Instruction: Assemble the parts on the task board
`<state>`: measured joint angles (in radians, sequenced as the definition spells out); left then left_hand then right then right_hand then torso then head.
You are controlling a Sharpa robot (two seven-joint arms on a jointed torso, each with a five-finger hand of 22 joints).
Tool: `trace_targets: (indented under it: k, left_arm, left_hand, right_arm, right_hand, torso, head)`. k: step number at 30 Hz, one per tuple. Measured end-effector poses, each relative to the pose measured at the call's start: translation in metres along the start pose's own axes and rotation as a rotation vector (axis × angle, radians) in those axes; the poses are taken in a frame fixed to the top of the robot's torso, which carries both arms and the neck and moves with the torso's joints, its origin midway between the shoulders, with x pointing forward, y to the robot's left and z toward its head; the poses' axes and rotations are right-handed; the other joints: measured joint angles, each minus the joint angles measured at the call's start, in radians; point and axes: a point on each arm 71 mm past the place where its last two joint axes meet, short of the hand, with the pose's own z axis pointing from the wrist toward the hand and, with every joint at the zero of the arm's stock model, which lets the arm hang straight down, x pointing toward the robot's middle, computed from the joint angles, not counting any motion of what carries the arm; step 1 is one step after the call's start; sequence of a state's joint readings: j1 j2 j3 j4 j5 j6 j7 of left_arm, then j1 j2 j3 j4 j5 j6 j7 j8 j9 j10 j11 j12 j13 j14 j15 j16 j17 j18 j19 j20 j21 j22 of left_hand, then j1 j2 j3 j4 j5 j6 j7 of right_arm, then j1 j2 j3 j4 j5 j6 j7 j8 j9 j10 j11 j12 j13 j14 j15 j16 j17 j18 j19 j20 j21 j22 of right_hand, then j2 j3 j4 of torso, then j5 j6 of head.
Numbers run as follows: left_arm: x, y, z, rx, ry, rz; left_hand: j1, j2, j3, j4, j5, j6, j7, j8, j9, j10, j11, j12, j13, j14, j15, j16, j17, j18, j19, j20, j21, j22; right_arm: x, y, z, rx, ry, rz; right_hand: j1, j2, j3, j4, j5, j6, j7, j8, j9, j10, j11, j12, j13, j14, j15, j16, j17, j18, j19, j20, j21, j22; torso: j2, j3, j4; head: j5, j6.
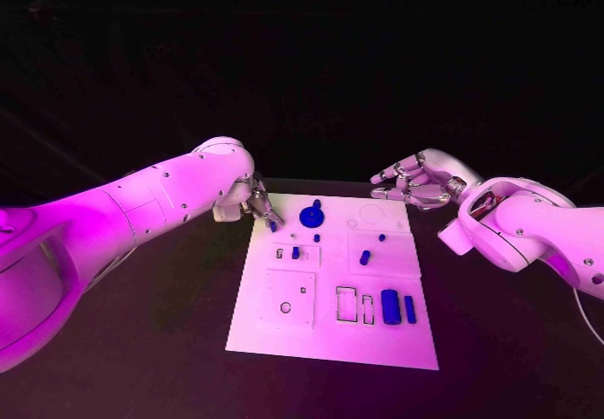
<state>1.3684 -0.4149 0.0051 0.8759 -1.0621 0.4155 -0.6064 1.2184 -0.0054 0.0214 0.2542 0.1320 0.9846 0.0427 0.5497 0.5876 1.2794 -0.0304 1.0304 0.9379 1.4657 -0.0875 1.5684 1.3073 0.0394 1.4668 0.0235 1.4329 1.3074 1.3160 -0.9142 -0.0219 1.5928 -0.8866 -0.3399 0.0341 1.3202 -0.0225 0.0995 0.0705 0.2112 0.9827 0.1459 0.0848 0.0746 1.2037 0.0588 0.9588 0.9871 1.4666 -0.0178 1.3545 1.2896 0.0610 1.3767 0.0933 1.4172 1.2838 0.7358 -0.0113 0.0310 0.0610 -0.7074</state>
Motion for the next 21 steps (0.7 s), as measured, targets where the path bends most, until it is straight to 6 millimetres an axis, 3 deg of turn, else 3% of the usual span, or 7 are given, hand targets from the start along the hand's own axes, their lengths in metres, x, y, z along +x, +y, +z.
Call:
trace_targets:
  k: [13,21]
  left_arm:
    - [0.0018,-0.0004,0.0002,0.007,0.021,-0.002]
    - [0.0023,-0.0004,0.0002,0.007,0.028,-0.001]
  left_hand:
    - [0.000,0.000,-0.010,0.005,-0.011,0.000,0.000,0.008,0.002,0.000,0.000,0.007,0.001,0.000,0.000,0.000,0.000,0.000,0.000,0.000,0.000,0.000]
    - [-0.024,-0.024,-0.036,0.017,-0.015,0.000,0.000,0.018,0.005,0.003,-0.003,0.007,0.001,0.000,0.000,0.000,0.001,0.000,0.000,0.000,0.000,0.000]
  right_arm:
    - [0.0001,-0.0001,0.0001,0.000,0.001,0.000]
    - [0.0001,-0.0002,0.0001,0.001,0.002,0.000]
  right_hand:
    - [0.000,0.000,0.000,0.000,0.000,0.000,0.000,0.000,0.000,0.000,0.000,0.000,0.000,0.000,0.000,0.000,0.000,0.000,0.000,0.000,0.000,0.000]
    - [0.000,0.000,0.000,0.000,0.000,0.000,0.000,0.000,0.000,0.000,0.000,0.000,0.000,0.000,0.000,0.000,0.000,0.000,0.000,0.000,0.000,0.000]
  torso:
    - [0.000,0.0006,-0.0003]
    - [0.000,0.0008,-0.0006]
  head:
    - [0.002,-0.001]
    - [0.002,-0.002]
